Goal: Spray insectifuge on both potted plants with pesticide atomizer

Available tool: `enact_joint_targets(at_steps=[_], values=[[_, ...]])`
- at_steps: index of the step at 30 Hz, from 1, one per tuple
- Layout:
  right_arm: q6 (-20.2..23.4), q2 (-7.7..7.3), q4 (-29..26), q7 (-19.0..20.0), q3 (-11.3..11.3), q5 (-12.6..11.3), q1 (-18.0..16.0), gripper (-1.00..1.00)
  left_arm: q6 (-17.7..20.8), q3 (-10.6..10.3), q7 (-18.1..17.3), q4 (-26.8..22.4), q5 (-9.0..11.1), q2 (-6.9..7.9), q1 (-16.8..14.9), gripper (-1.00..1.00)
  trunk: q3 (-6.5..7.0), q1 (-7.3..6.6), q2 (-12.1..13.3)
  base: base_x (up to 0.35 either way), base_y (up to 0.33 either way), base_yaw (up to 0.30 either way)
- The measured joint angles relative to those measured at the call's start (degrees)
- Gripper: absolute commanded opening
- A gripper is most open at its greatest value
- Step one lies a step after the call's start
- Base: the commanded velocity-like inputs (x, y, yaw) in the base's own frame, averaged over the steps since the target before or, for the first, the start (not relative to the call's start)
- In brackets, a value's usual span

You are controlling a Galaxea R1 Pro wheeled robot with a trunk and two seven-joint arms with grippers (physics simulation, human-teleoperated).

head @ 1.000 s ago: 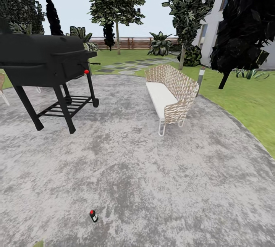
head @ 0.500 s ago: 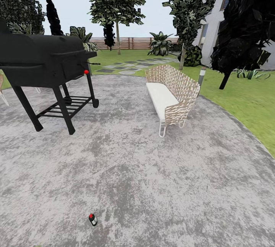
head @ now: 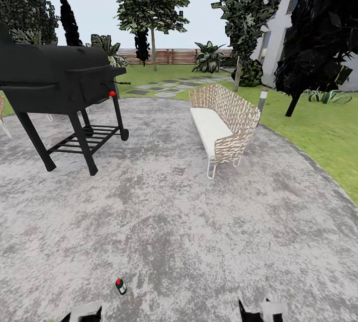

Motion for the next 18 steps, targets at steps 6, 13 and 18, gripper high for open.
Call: enact_joint_targets(at_steps=[6, 13, 18], values=[[5.52, -0.03, -11.96, -0.02, -0.05, 0.03, -5.35, 1.00, 1.93, -0.54, -2.04, 0.21, -5.51, 0.53, -6.91, 1.00, 0.00, 0.00, 0.00, 0.000, 0.000, 0.000], [20.79, -0.10, -14.63, 0.19, -0.21, -0.06, -16.97, 1.00, 7.36, -0.67, -2.60, 0.16, -8.17, 1.17, -12.37, 1.00, -0.01, 0.00, 0.00, 0.000, 0.000, 0.000], [23.83, -0.30, -16.51, 0.47, -0.32, -0.13, -19.65, 1.00, 7.82, -0.87, -2.60, -0.39, -10.18, 1.40, -12.73, 1.00, -0.01, 0.00, 0.00, 0.000, 0.000, 0.000]])
